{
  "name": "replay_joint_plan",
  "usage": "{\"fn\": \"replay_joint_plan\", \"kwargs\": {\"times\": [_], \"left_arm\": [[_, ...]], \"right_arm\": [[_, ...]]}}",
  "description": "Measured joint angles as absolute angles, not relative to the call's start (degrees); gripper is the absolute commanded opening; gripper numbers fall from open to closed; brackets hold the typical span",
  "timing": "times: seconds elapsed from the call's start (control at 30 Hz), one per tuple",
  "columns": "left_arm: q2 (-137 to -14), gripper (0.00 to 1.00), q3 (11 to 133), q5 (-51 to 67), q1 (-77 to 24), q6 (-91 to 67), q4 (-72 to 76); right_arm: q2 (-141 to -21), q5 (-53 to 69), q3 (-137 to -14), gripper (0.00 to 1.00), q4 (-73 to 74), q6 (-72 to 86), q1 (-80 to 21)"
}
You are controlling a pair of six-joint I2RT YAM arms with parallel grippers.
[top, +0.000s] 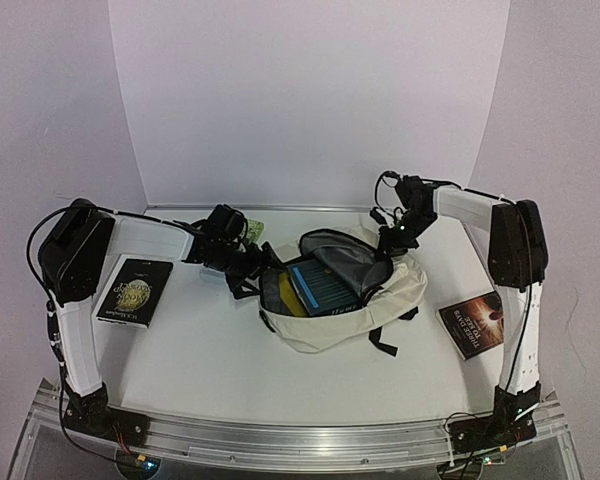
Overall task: Pack the student bag
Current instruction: Place the book in the student bag, then move the book to the center of the board.
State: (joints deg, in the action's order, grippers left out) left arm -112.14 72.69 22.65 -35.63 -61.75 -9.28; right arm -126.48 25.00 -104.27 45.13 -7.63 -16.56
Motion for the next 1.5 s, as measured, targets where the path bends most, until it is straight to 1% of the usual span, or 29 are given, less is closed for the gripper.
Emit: {"fn": "replay_joint_plan", "kwargs": {"times": [0.07,0.1,0.13,0.23,0.33,0.43,0.53,0.73,0.83,0.97,1.07,1.13,1.27,1.33,1.5], "left_arm": [[-112.1,0.95,74.1,22.3,-34.9,-60.8,-11.1],[-112.1,0.95,74.9,22.2,-34.5,-60.2,-11.8],[-112.1,0.95,75.8,22.2,-34.0,-59.7,-12.6],[-112.1,0.96,79.3,22.0,-32.5,-57.0,-15.8],[-112.1,0.98,83.0,21.8,-31.5,-54.4,-19.0],[-111.6,1.00,85.6,21.7,-31.3,-51.9,-21.7],[-109.3,1.00,86.0,20.5,-31.4,-50.0,-25.2],[-99.2,1.00,83.9,14.7,-30.9,-47.7,-35.5],[-93.5,1.00,81.4,12.2,-28.1,-47.0,-42.2],[-88.5,1.00,76.0,9.8,-18.4,-44.3,-49.6],[-88.1,1.00,73.3,9.0,-10.8,-41.7,-53.2],[-88.2,1.00,72.7,9.0,-7.9,-39.5,-55.1],[-88.0,1.00,72.5,12.0,-7.9,-36.1,-55.5],[-87.0,1.00,71.4,14.1,-8.3,-35.4,-54.3],[-82.7,1.00,68.3,18.3,-8.4,-34.7,-52.5]], "right_arm": [[-128.5,24.9,-108.2,0.10,45.2,-7.7,-16.7],[-129.4,24.8,-109.7,0.16,45.0,-7.8,-16.8],[-130.3,24.7,-111.2,0.24,44.8,-7.9,-16.8],[-131.7,24.8,-113.2,0.51,44.0,-8.0,-16.9],[-131.1,24.9,-113.5,0.74,44.3,-9.0,-16.9],[-128.5,24.8,-112.6,0.88,45.6,-11.0,-16.5],[-123.1,24.1,-110.4,0.98,47.9,-12.9,-15.2],[-108.2,23.5,-105.2,0.98,51.5,-15.5,-13.0],[-102.9,24.3,-102.8,0.98,52.3,-15.7,-13.2],[-99.7,25.5,-99.1,0.98,53.5,-16.0,-13.5],[-98.8,26.0,-97.0,0.98,54.5,-16.4,-13.6],[-98.3,25.7,-95.7,0.98,55.7,-17.3,-13.5],[-96.2,23.4,-92.2,0.98,60.2,-22.1,-12.7],[-94.1,21.3,-88.5,0.98,61.9,-26.1,-10.8],[-90.9,12.7,-78.1,0.98,67.0,-39.2,0.1]]}}
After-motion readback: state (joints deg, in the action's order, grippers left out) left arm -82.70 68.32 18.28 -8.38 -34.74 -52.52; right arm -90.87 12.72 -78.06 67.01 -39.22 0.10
